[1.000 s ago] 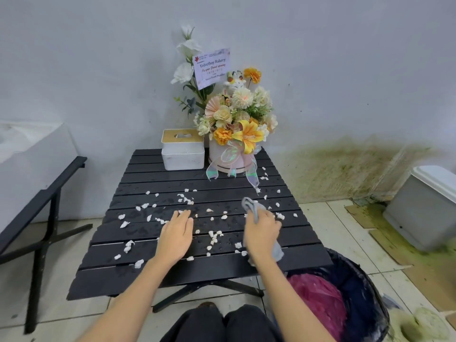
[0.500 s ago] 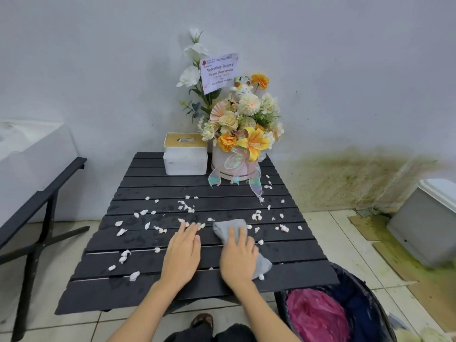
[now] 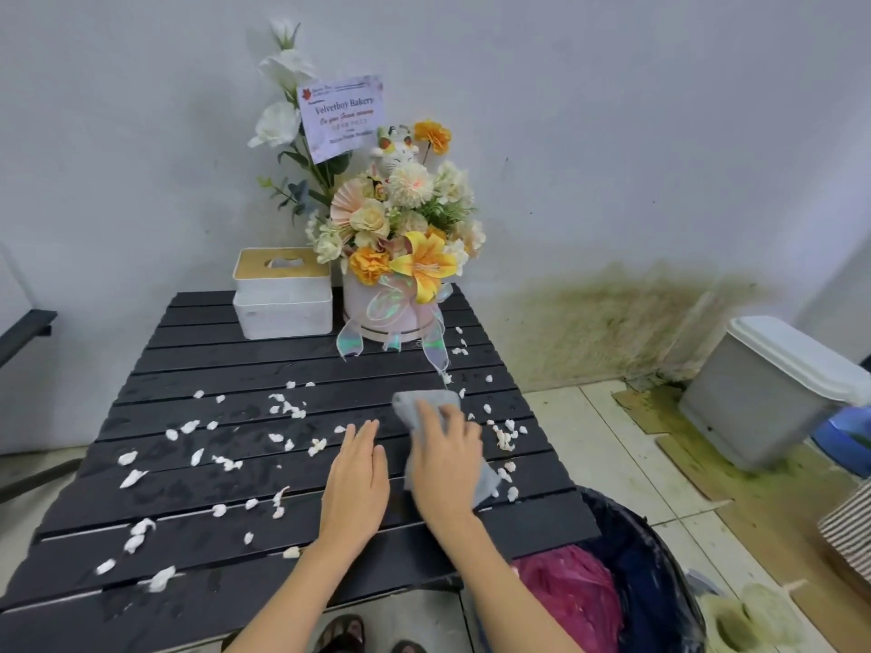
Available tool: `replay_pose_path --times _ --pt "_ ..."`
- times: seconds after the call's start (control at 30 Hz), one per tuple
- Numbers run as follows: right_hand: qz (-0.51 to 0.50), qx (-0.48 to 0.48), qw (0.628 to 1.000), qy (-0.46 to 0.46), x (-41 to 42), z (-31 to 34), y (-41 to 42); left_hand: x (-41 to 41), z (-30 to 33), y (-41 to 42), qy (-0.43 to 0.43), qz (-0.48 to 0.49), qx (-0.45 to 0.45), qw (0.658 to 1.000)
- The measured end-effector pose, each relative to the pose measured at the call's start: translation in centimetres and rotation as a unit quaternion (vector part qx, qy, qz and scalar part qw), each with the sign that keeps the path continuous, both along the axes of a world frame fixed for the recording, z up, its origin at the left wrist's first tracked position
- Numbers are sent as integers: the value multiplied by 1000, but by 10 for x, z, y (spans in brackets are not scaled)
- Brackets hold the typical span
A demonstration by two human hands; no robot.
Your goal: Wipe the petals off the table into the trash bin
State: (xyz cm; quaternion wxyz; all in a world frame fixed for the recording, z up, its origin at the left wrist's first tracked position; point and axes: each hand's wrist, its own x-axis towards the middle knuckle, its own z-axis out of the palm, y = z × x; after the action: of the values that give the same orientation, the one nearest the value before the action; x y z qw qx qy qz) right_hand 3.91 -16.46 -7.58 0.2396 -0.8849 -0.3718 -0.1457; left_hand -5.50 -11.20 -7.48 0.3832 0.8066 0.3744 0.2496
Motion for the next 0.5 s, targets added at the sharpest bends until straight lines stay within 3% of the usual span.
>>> replay_pose_path --times 0.1,0.2,0.3,0.5 --pt "63 -67 996 -22 -1 -14 27 13 -8 10 -15 10 -20 1000" --pt "60 -101 993 -33 20 -23 49 29 -9 19 -47 7 -14 999" --pt "30 -122 991 -38 39 -21 61 44 -14 19 -55 -3 -5 998" --pt "-112 -78 990 -27 65 -24 36 49 -24 17 3 -7 42 999"
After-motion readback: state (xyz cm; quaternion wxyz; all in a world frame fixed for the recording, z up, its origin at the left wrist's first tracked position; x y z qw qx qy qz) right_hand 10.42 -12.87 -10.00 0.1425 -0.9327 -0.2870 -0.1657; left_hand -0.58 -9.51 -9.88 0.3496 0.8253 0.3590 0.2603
